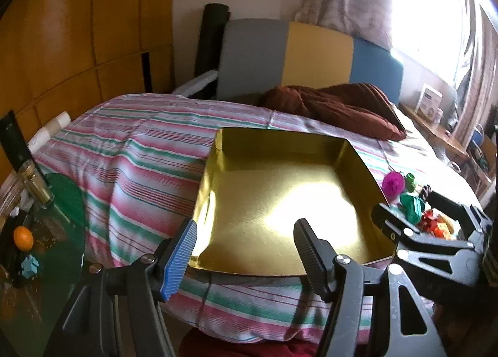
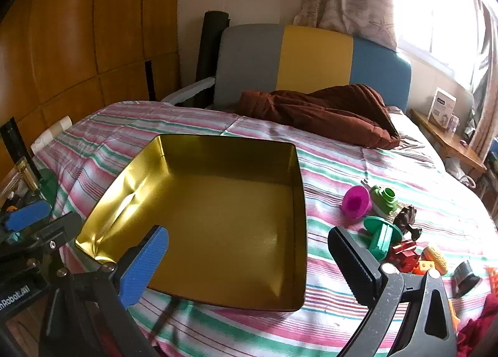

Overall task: Organize rigid objects
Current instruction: 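Move both tools from the gold tray toward the scattered toys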

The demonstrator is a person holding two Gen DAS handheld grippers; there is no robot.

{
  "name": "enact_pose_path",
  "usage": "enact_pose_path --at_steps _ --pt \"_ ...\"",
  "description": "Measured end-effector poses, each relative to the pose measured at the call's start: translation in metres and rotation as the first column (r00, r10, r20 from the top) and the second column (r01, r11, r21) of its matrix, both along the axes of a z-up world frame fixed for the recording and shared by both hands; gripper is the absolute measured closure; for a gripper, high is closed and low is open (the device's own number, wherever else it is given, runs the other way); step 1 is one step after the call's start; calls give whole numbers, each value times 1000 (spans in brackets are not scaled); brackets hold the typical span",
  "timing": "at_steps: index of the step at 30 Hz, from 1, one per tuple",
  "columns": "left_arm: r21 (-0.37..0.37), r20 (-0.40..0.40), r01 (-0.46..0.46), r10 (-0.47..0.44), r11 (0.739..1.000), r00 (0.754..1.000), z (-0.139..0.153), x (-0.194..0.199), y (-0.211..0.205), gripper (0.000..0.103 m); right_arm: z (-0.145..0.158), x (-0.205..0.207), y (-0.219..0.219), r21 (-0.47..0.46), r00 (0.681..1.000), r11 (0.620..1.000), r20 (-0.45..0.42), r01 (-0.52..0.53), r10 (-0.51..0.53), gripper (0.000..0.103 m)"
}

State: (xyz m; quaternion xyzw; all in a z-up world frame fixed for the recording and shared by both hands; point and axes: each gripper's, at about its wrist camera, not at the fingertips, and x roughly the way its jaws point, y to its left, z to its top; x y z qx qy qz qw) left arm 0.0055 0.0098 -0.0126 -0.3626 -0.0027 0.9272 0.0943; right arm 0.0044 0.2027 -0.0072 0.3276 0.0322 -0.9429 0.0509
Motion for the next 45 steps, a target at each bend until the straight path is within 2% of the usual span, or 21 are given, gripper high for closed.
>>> enact_pose_path --at_steps 9,11,14,18,21,24,26,29,32,36,40,45 --pt "-22 1 129 -129 991 992 1 -3 26 38 10 -1 37 -3 999 1000 -8 31 -31 0" --pt "-22 8 157 -157 987 988 1 -6 33 38 13 -1 58 -24 998 998 9 57 -57 0" --pt "18 48 204 -204 979 978 0 -12 45 38 15 -2 90 -33 993 993 35 110 -109 0" --pt "61 104 246 -251 967 962 -3 -20 59 38 22 1 152 -73 973 972 71 225 -220 0" --pt "117 138 294 -309 949 941 -4 -25 70 38 27 8 203 -109 946 941 90 321 -312 0" --pt "166 142 375 -398 912 906 1 -28 90 38 27 12 252 -155 903 891 129 427 -410 0" --pt "155 150 408 -429 900 891 3 -29 105 38 22 16 283 -191 874 854 159 483 -459 0" --pt "126 160 487 -502 864 850 7 -30 138 38 11 22 318 -238 843 810 182 537 -505 0" --pt "97 169 558 -566 824 807 6 -30 172 38 2 29 335 -295 833 779 185 553 -522 0" --pt "32 201 611 -604 791 771 -4 -38 215 38 -20 37 358 -468 817 674 243 571 -523 0" --pt "25 255 612 -597 791 761 -16 -55 251 38 -16 44 363 -529 827 653 196 542 -527 0" --pt "11 315 614 -585 789 747 -38 -74 296 46 -15 44 360 -545 835 654 183 525 -518 0"
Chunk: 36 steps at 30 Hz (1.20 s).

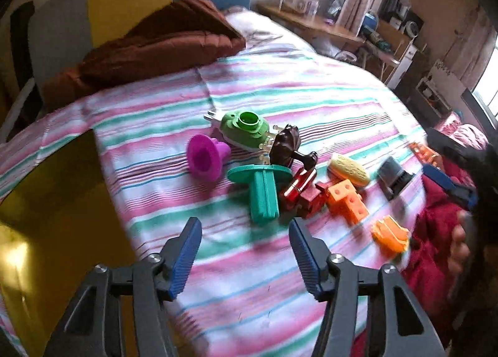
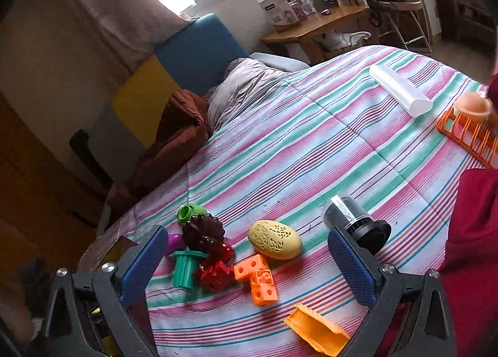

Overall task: Organize rigid objects
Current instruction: 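Move both tools from the gold tray toward the scattered toys, then grasp the teal spool piece with the left tool while the right tool grasps the yellow scoop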

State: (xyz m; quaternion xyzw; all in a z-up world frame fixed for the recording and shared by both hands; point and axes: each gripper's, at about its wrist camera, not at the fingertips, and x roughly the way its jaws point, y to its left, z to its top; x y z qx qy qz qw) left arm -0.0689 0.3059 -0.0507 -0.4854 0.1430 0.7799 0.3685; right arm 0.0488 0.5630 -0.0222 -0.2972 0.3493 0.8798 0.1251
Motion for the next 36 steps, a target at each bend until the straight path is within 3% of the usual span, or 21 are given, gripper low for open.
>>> enact_pose_path --at_steps 9,10,12,15,18,26,30,33,36 --pt "-47 64 13 -10 999 998 -38 -27 55 55 -1 3 2 -12 1000 1000 -23 -14 13 0" --pt "-56 66 12 -8 998 998 -43 -28 60 58 -1 2 2 -10 1000 1000 -22 -14 13 0" --pt "-70 103 9 -2 998 995 -55 -34 66 72 -1 2 1 -4 1000 1000 -14 -13 12 0" --pt "-73 117 5 3 997 993 -70 -37 67 73 -1 0 -1 5 1000 1000 -4 -21 21 0" --pt "-51 103 -35 40 998 994 -65 -32 56 73 -2 -2 -1 2 1000 1000 -1 -29 29 0" --pt "60 -59 -11 14 998 998 -15 8 11 73 -14 -16 -4 -66 989 990 76 -122 127 0" --pt "118 -93 5 6 993 996 8 18 -13 73 -22 -33 -15 -117 933 957 217 -266 286 2" --pt "152 -99 2 13 988 995 20 23 -31 73 -22 -39 -30 -93 852 922 355 -377 384 4" --pt "179 -90 -14 31 984 995 24 22 -50 73 -30 -41 -42 -39 757 885 502 -465 420 7"
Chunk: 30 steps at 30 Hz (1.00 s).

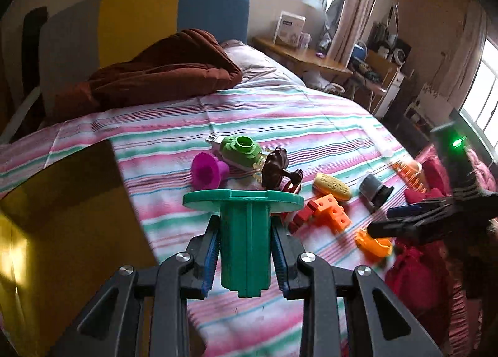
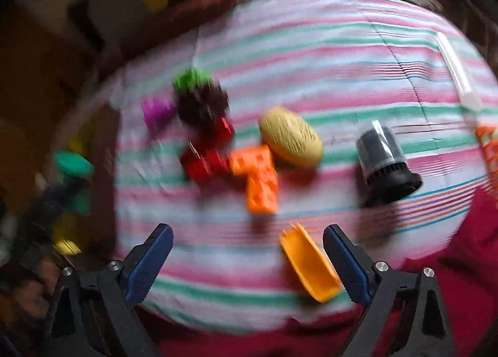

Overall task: Organize rigid objects
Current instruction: 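Grasp the teal spool piece with the left tool while the right tool grasps the yellow scoop, then carry the teal spool piece into the gold tray and open the left tool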

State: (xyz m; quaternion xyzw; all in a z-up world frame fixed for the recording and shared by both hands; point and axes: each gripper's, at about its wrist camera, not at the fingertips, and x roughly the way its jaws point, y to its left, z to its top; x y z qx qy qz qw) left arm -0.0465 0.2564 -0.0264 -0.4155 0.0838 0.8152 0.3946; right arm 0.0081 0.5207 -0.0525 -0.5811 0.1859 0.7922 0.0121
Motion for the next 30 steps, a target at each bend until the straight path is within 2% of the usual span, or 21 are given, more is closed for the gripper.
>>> enact_pose_path --at_steps 4,7,8,9,10,11,12,16,18,20,22,27,30 --pt "28 13 -42 41 999 999 5 -1 -29 73 -23 -6 -11 141 985 985 155 -96 74 25" --pt "33 10 -79 79 996 997 10 -5 -55 73 -37 -9 -14 178 971 974 219 -137 97 26" --pt "33 8 -99 99 995 995 12 -9 -68 73 -39 -9 -16 188 967 970 230 -152 107 31" --pt "29 3 -116 116 993 993 13 -12 -78 73 -41 -10 -19 214 963 961 243 -174 121 40" --pt "16 -10 -140 140 990 990 13 -18 -91 73 -44 -10 -21 246 958 950 258 -192 127 68" --pt "3 -22 -163 163 987 986 13 -24 -102 73 -48 -9 -22 272 952 941 279 -202 124 78" --pt "-17 -34 -195 194 981 980 10 -33 -116 73 -53 -9 -22 276 944 937 305 -214 126 78" --pt "-98 -18 -308 307 946 951 -12 -83 -168 73 -54 -7 -24 287 940 926 304 -247 157 78" --pt "-157 -9 -366 369 917 929 -25 -111 -191 73 -54 -4 -21 280 942 930 301 -239 152 78" --pt "-170 0 -400 406 901 914 -33 -128 -204 73 -54 -2 -18 271 943 934 298 -234 150 78" --pt "-177 14 -423 431 889 902 -38 -144 -212 73 -54 0 -16 263 943 936 297 -233 152 78" --pt "-198 3 -440 450 876 893 -50 -177 -212 72 -53 5 -12 259 941 934 294 -248 168 78" --pt "-227 -11 -462 472 857 882 -60 -194 -211 72 -52 8 -10 264 939 930 295 -257 175 78"
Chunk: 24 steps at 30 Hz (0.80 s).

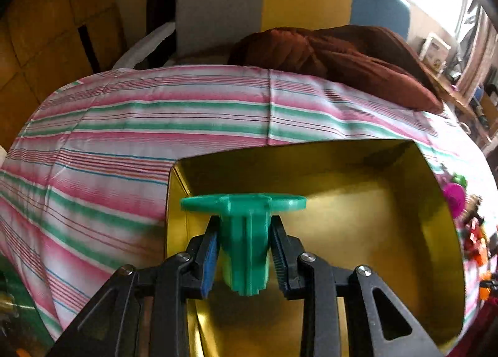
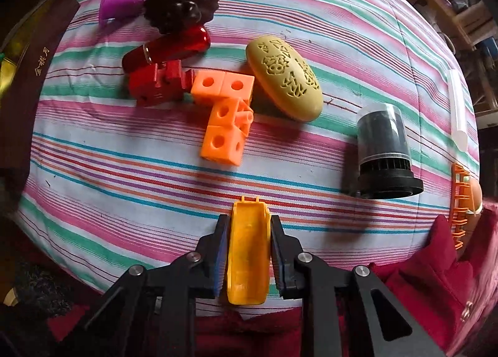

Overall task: Organize rigid objects
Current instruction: 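Carry the teal spool piece into the gold tray and open the left tool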

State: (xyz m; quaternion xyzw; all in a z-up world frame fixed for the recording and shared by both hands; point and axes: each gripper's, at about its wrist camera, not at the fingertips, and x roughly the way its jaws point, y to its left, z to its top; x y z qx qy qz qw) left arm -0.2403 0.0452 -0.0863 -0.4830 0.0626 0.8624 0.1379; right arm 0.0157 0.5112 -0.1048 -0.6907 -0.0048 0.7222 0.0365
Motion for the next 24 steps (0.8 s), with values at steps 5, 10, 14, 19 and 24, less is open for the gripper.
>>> enact_pose_path --at_steps 5,10,14,19,24 --pt "-12 -22 -39 39 999 999 -2 -12 -3 69 2 5 7 1 1000 1000 -2 -1 1 78" --pt "30 -49 -76 77 997 996 15 1 -18 67 6 9 16 -1 1000 1000 -10 -11 11 78" --pt "122 -73 -101 111 987 991 37 42 -39 67 13 13 21 -3 999 1000 -48 -16 16 78" --pt "142 -122 -100 118 985 985 51 107 -49 67 27 20 37 -33 992 999 -127 14 -18 78" --pt "107 -161 -75 92 991 983 53 162 -44 66 47 32 56 -69 976 996 -211 48 -62 78"
